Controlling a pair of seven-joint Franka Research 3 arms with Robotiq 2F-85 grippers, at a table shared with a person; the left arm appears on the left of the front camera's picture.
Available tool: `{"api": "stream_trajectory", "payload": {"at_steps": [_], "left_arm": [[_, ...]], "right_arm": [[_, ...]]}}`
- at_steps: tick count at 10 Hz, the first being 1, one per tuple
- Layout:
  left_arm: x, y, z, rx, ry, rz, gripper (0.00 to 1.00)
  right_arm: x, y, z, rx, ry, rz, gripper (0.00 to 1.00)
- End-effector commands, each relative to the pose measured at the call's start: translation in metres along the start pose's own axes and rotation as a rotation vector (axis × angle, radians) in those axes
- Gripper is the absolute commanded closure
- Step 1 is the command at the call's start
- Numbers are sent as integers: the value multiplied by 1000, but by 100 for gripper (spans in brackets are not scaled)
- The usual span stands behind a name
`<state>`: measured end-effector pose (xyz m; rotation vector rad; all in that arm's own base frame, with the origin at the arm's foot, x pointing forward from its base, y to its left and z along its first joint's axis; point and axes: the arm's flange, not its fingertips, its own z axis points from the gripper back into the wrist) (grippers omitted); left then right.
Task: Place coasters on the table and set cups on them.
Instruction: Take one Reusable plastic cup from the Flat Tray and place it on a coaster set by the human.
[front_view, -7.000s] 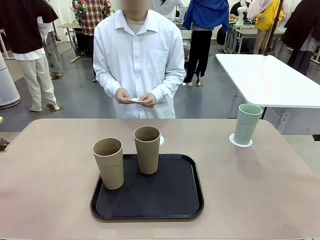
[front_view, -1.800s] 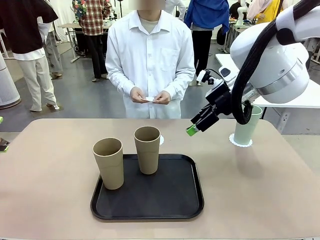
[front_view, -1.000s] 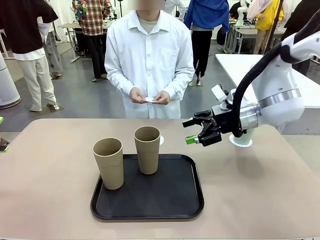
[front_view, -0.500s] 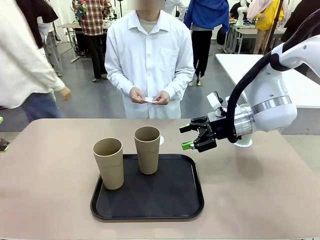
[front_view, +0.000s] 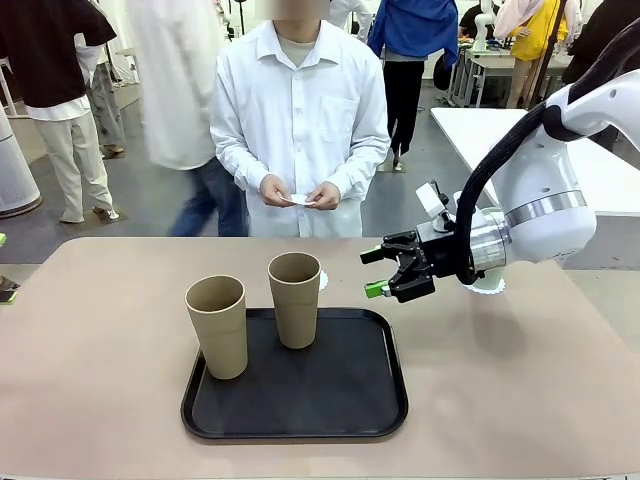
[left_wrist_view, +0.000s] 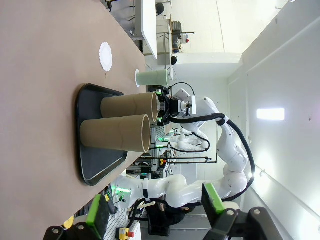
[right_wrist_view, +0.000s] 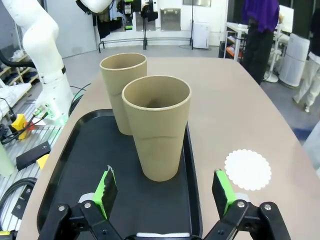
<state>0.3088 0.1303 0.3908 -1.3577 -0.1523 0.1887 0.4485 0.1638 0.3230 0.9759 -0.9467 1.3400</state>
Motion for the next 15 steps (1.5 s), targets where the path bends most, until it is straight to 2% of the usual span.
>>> {"api": "stream_trajectory", "payload": {"at_steps": [1,4,7,10,15], "left_arm": [[0,-1,1,-15,-5,-8,0],[0,-1,1,-15,-5,-8,0],[0,-1,1,-15,-5,-8,0],[0,-1,1,-15,-5,-8,0],[0,-1,1,-15,-5,-8,0]], "right_arm": [[-18,-2,-11,-57,-69,-45,0],[-41,0,-26,-62,-110,-129,0],[-58,0,-45,36,-102,-156,0],[-59,-5,-68,52,-97,-134,0],[-61,-17,-93,83,-112,-173,0]]}}
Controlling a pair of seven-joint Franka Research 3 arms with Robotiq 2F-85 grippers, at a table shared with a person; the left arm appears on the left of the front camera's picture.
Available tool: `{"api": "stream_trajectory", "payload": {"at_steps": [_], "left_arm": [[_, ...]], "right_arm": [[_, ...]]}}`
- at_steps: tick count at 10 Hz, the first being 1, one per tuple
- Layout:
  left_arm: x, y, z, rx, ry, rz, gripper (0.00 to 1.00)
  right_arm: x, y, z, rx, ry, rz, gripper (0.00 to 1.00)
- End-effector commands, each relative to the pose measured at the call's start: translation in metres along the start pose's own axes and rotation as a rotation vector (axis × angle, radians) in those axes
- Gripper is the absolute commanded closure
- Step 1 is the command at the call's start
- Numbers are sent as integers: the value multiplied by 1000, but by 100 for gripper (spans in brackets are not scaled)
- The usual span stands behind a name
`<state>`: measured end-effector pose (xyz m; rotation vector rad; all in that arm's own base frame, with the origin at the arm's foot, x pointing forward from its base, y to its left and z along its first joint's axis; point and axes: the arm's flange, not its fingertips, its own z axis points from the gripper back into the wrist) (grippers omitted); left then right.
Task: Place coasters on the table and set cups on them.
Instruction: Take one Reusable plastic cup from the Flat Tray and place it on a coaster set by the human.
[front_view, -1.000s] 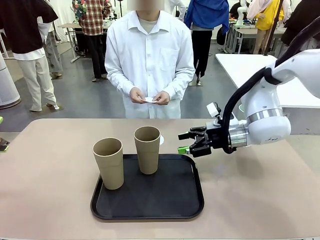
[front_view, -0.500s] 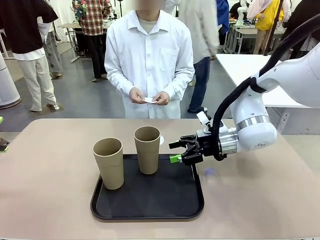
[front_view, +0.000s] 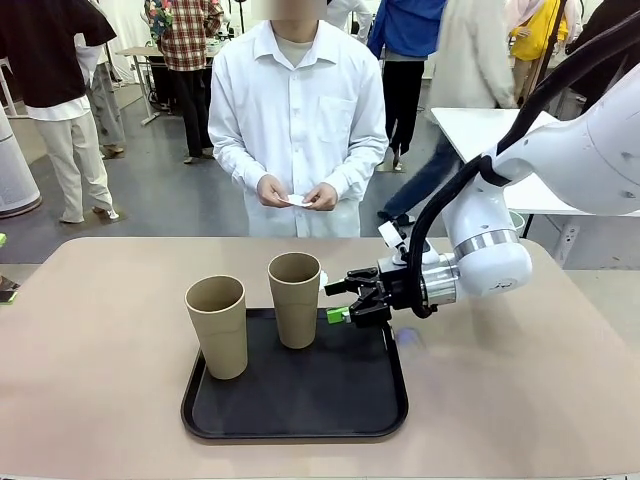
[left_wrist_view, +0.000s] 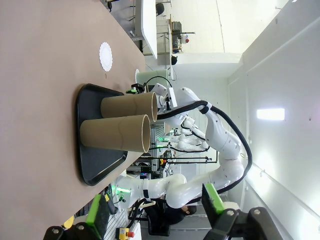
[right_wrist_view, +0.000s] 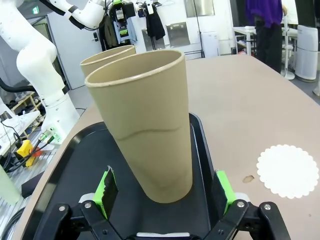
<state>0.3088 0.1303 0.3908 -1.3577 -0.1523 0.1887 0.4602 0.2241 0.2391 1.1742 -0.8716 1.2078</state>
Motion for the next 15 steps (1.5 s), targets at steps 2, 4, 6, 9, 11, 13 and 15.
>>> {"api": "stream_trajectory", "payload": {"at_steps": [2,4,6,9,11,13,15], "left_arm": [[0,-1,1,-15,-5,-8,0],[0,-1,1,-15,-5,-8,0],[0,-1,1,-15,-5,-8,0],[0,-1,1,-15,-5,-8,0],[0,-1,1,-15,-5,-8,0],[0,-1,1,-15,-5,-8,0],[0,-1,1,-15,-5,-8,0]], "right_arm": [[-1,-2,-16,24,-7,8,0],[2,-5,-23,45,-18,44,0],[2,-9,-28,60,-30,47,0],[-1,-12,-36,96,-44,46,0],[-3,-13,-41,111,-46,42,0],[-6,-12,-49,128,-35,37,0],[-10,-13,-58,141,-28,47,0]]}}
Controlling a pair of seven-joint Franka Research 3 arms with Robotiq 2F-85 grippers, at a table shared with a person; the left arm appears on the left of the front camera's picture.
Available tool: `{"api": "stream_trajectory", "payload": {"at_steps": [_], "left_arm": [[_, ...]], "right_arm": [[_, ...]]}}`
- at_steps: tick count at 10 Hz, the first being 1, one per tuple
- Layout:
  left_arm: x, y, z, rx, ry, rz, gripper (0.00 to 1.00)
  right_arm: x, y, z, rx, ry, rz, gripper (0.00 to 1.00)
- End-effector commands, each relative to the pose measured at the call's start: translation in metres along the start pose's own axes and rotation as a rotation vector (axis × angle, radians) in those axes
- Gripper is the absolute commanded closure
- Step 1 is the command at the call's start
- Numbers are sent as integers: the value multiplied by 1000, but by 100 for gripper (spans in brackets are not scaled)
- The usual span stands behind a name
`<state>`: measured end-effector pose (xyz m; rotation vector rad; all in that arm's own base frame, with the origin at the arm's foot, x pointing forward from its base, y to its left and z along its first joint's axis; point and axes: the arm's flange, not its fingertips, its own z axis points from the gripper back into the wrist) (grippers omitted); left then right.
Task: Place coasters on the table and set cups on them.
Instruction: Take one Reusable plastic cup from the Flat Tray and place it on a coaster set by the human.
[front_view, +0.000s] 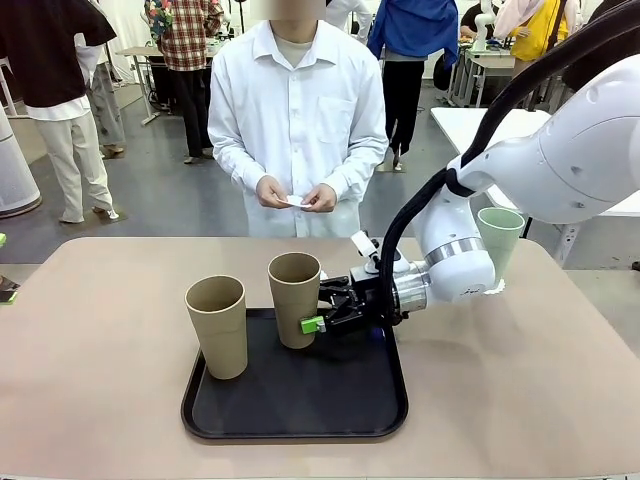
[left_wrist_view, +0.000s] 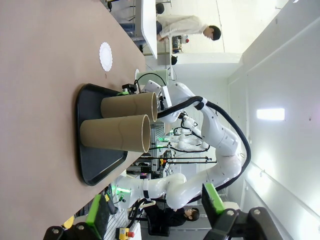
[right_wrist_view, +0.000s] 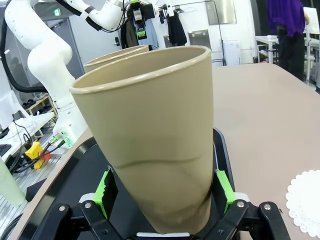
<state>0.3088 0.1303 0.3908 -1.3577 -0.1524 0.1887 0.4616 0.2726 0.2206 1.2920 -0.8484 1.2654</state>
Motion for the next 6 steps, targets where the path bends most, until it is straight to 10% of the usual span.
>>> {"api": "stream_trajectory", "payload": {"at_steps": [1,4,5,6], "left_arm": [[0,-1,1,-15,-5,-8,0],[0,-1,1,-15,-5,-8,0],[0,-1,1,-15,-5,-8,0],[0,-1,1,-15,-5,-8,0]], "right_arm": [[-5,-8,-10,31,16,39,0],[-6,-11,-16,45,11,74,0],[-6,-12,-14,53,26,100,57],[-6,-12,-13,53,26,108,59]]}}
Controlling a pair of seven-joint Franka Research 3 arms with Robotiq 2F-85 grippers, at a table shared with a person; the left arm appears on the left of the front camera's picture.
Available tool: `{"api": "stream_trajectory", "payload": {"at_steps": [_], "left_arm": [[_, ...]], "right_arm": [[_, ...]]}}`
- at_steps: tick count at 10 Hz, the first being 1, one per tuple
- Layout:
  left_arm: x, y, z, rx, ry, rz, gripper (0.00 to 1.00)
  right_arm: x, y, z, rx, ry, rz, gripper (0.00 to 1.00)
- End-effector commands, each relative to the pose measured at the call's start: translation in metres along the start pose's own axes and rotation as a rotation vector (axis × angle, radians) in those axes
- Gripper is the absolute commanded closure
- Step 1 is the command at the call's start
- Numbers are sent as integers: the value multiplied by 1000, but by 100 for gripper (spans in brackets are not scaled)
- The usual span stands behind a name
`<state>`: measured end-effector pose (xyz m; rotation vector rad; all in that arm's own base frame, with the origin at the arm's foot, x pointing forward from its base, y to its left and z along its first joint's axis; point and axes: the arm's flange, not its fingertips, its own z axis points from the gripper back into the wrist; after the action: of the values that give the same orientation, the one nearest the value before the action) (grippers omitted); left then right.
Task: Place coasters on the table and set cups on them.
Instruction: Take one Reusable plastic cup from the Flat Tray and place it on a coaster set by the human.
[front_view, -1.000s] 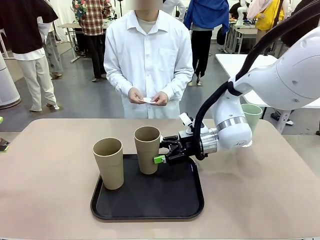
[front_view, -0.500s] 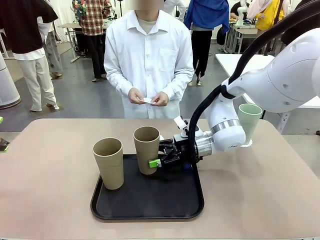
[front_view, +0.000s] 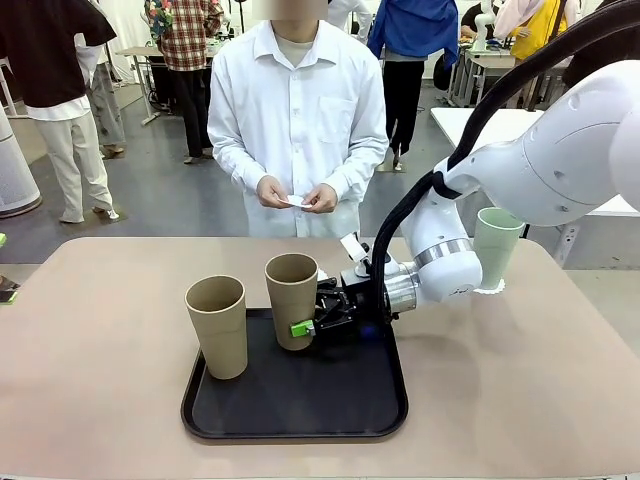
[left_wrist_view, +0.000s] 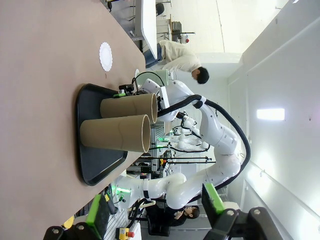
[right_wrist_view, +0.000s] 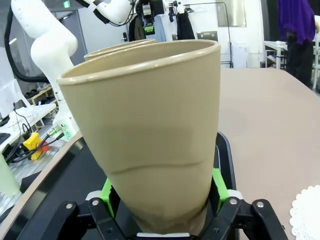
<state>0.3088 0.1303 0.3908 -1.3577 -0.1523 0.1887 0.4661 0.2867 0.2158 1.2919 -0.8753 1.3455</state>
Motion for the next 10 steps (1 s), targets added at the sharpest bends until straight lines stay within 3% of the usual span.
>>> {"api": "stream_trajectory", "payload": {"at_steps": [1,3,5,10], "left_arm": [[0,-1,1,-15,-5,-8,0],[0,-1,1,-15,-5,-8,0],[0,-1,1,-15,-5,-8,0],[0,-1,1,-15,-5,-8,0]], "right_arm": [[-6,-4,0,18,18,47,100],[-6,-4,1,18,15,59,100],[6,7,8,-29,-31,3,59],[135,51,16,-73,-50,43,59]]}}
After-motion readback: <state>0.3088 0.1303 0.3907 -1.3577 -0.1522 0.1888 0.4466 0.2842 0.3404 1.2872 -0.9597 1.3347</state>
